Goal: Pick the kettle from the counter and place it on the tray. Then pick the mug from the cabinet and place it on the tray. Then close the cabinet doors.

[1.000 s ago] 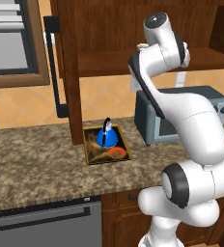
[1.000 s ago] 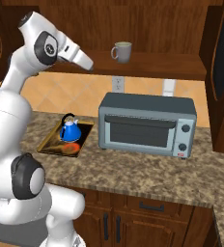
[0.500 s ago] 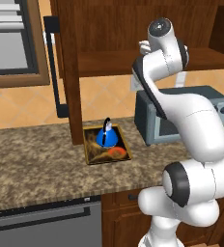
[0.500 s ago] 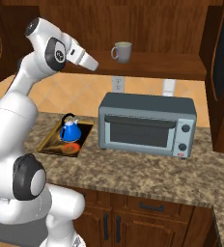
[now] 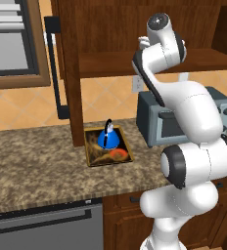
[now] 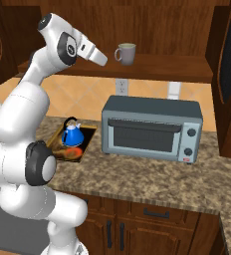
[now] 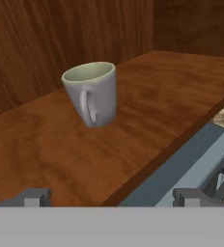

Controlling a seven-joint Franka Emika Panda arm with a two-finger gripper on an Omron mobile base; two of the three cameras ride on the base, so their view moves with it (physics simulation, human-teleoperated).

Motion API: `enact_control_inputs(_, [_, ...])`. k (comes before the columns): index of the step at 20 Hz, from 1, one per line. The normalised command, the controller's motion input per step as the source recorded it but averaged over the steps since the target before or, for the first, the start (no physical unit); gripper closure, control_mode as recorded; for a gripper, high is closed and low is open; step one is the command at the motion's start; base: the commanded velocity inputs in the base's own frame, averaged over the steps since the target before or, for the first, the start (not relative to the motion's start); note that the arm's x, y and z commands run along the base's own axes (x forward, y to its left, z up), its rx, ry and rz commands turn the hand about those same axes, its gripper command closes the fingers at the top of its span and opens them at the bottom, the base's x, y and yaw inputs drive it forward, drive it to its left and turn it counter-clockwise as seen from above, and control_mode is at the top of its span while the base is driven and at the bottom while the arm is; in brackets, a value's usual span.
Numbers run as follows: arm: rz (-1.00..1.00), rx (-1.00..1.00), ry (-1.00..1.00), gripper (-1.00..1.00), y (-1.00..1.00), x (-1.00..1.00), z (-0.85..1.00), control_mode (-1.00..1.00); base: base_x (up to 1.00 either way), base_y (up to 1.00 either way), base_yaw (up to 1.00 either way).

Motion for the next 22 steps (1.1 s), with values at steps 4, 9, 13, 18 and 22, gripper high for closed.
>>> enact_control_inputs(4, [0.0, 0.0, 0.0, -1.0, -0.14, 0.3, 0.0, -1.0, 0.0, 0.0, 0.0])
enact_control_inputs(9, [0.0, -0.01, 0.0, -1.0, -0.21, 0.23, -0.01, -1.0, 0.0, 0.0, 0.0])
enact_control_inputs(13, [0.0, -0.03, 0.0, -1.0, -0.17, 0.2, -0.08, -1.0, 0.0, 0.0, 0.0])
enact_control_inputs(18, [0.0, -0.01, 0.0, -1.0, -0.02, 0.28, -0.13, -1.0, 0.0, 0.0, 0.0])
enact_control_inputs(22, [0.0, 0.0, 0.0, -1.0, -0.09, 0.3, -0.09, -1.0, 0.0, 0.0, 0.0])
